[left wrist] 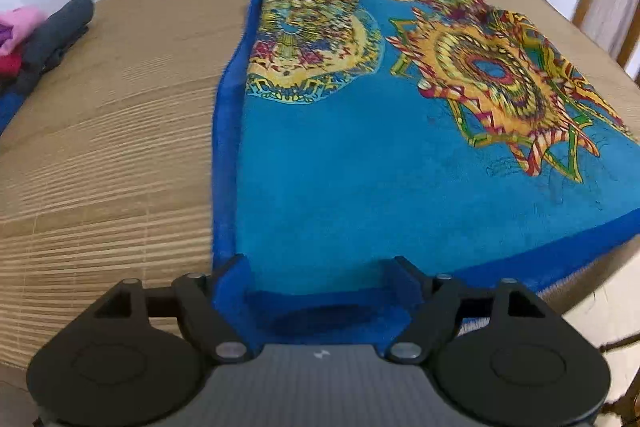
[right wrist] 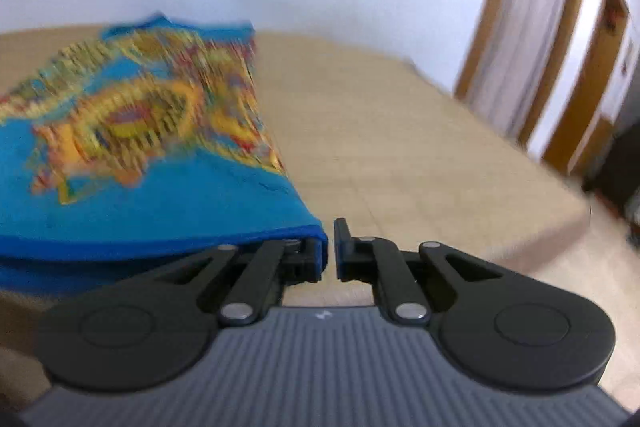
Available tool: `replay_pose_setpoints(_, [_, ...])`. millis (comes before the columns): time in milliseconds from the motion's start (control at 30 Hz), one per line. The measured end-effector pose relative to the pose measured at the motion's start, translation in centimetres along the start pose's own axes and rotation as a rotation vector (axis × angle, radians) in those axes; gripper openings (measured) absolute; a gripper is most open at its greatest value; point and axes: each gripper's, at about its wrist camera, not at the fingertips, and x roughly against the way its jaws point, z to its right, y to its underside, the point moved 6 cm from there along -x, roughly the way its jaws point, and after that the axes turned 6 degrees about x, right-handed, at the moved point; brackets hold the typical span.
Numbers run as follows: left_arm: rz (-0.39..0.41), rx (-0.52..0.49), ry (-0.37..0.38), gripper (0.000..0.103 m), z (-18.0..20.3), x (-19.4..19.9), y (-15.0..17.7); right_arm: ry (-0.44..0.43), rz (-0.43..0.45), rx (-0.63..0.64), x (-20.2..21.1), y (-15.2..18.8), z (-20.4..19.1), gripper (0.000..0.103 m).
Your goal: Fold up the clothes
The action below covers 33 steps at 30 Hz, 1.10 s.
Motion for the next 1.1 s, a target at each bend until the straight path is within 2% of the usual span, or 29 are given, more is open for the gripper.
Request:
replay_pose_setpoints(100, [-0.014, -0.006, 0.018, 0.081, -0.3, 0.2, 0.3, -0.016, -0.092, 0.001, -0.8, 1.9, 0.1, 0.009])
replay_pose_setpoints(167, [-0.024, -0.011, 0.026, 0.081, -0.5, 0.3, 0.5, -0.002, -0.140, -0.020, -0.9, 2.3, 0.4, 0.014])
replay_pose_setpoints(233, [-0.031, -0.019, 0.033, 0.081, -0.7, 0.4, 0.5, 0.017, -0.175, -0.043, -0.8, 2.6, 0.8, 0.033])
replay_pose_setpoints(267, [-0.033, -0.024, 0.037, 0.081, -0.9, 0.5, 0.6, 0.024, -0.184, -0.050, -0.7, 2.6, 1.1, 0.036])
replay_pose_setpoints(300, [-0.028, -0.026, 0.037, 0.079, -1.1, 0.8, 0.5, 0.025, -0.189, -0.058, -0.4, 2.6, 1.3, 0.041])
replay_pose_setpoints(367, [-0.004, -0.024, 0.034, 0.074, -1.6, 1.7, 0.0, 0.019, -0.195, -0.067, 0.3, 2.3, 1.8, 0.042])
replay_pose_setpoints(433, [0.029, -0.023, 0.028, 0.074, -2.0, 2.7, -0.7, 0.030, -0.189, -0.061, 1.3, 1.7, 2.3, 0.042])
replay_pose_setpoints(567, [0.118, -0.011, 0.028, 0.075, -2.5, 4.1, -4.3, 0.061, -0.128, -0.095, 2.8, -0.5, 3.6, 0.043])
replay_pose_setpoints(600, [0.137, -0.008, 0.032, 0.076, -2.5, 4.3, -5.3, 0.047, -0.095, -0.122, 2.9, -1.6, 3.9, 0.049])
replay_pose_setpoints(700, [0.168, -0.014, 0.012, 0.076, -1.6, 2.9, -9.1, -0.083, -0.023, -0.180, 1.6, -5.4, 3.2, 0.063])
replay_pose_setpoints(800, [0.190, -0.020, -0.008, 0.076, -0.4, 0.8, -13.1, -0.256, 0.034, -0.178, -1.7, -9.2, 0.7, 0.063])
replay_pose_setpoints(867, [0.196, -0.025, -0.025, 0.076, 0.7, -1.2, -16.1, -0.335, 0.057, -0.150, -4.7, -11.7, -1.5, 0.063])
replay_pose_setpoints(967, [0.190, -0.034, -0.037, 0.076, 2.5, -4.5, -21.0, -0.423, 0.047, -0.130, -10.9, -15.3, -4.4, 0.063])
replay_pose_setpoints(1100, [0.180, -0.022, -0.068, 0.076, 3.9, -8.9, -25.8, -0.495, 0.033, -0.228, -18.8, -18.8, -6.2, 0.063])
